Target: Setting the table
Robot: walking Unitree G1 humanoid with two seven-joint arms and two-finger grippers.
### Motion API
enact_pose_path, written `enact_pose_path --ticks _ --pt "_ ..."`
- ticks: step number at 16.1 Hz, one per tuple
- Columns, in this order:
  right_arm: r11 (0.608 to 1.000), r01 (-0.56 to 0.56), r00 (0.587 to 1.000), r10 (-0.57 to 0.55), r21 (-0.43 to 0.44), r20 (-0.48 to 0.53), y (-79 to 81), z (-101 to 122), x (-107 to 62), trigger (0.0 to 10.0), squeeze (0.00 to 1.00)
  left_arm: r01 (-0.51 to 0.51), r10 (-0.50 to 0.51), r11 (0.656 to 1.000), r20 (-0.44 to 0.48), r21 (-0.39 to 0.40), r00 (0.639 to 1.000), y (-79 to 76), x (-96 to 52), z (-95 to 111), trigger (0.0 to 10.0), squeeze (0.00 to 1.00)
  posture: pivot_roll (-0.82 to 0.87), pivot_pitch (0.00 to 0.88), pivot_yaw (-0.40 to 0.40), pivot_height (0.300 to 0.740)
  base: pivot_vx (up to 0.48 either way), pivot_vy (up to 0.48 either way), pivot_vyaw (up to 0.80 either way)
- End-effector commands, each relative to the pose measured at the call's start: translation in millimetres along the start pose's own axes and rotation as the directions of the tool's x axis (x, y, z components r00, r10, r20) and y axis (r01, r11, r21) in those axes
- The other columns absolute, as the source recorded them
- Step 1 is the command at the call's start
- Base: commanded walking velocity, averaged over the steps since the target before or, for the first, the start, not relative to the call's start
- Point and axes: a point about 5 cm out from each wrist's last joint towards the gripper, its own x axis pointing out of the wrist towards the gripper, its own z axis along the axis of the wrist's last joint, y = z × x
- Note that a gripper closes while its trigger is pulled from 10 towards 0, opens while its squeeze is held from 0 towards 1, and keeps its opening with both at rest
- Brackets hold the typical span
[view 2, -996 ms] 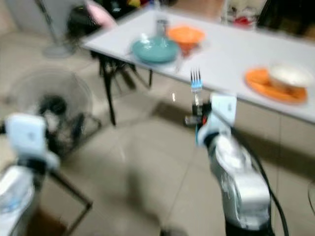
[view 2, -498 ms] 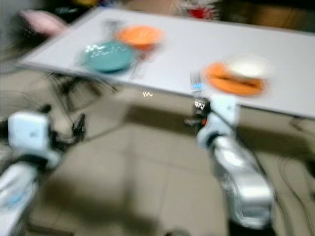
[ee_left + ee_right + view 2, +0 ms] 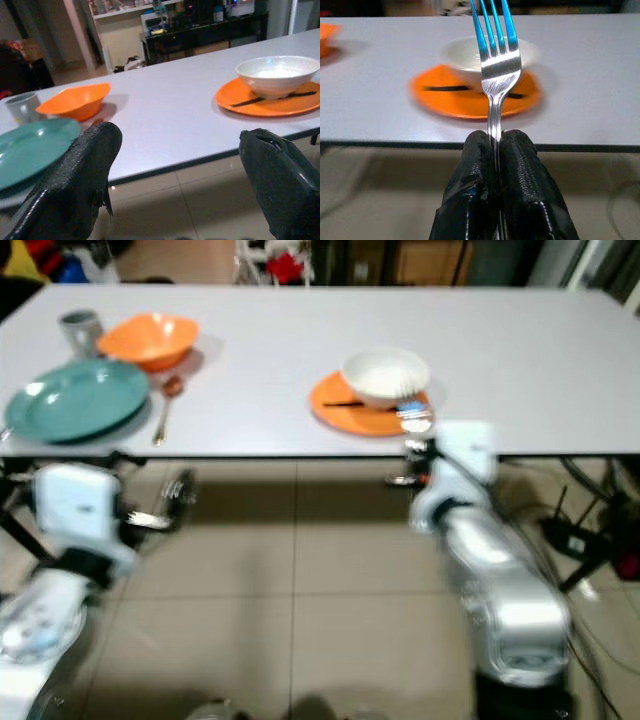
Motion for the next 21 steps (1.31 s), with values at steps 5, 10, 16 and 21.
enact_pose_path --ticks 5,10,16,21 --pt "0.997 -0.075 0.997 0.074 0.006 0.022 8.5 16.6 8.3 10.0 0.00 0.010 -0.009 1.000 -0.007 0.025 1.000 2.8 1.4 -0.2 10.0 0.00 -0.01 0.074 0.030 0.740 0.320 0.000 0.00" --pt "0.992 -0.124 0.992 0.124 0.007 0.011 7.7 27.3 18.8 10.0 0.00 0.023 -0.023 0.999 -0.008 0.022 1.000 2.6 5.8 -0.5 10.0 0.00 -0.01 0.070 0.030 0.740 0.340 0.000 -0.24" --pt "0.974 -0.226 0.973 0.226 0.008 -0.038 11.5 32.0 27.6 10.0 0.00 0.040 -0.040 0.999 -0.008 0.015 0.999 -1.0 7.9 -0.8 10.0 0.00 -0.02 0.074 0.028 0.740 0.363 0.000 -0.43" --pt "0.931 -0.365 0.927 0.363 -0.010 -0.095 15.0 37.7 33.8 10.0 0.00 0.044 -0.044 0.999 -0.011 0.021 0.999 -0.8 6.4 -1.0 10.0 0.00 0.00 0.075 0.020 0.740 0.361 0.000 0.00"
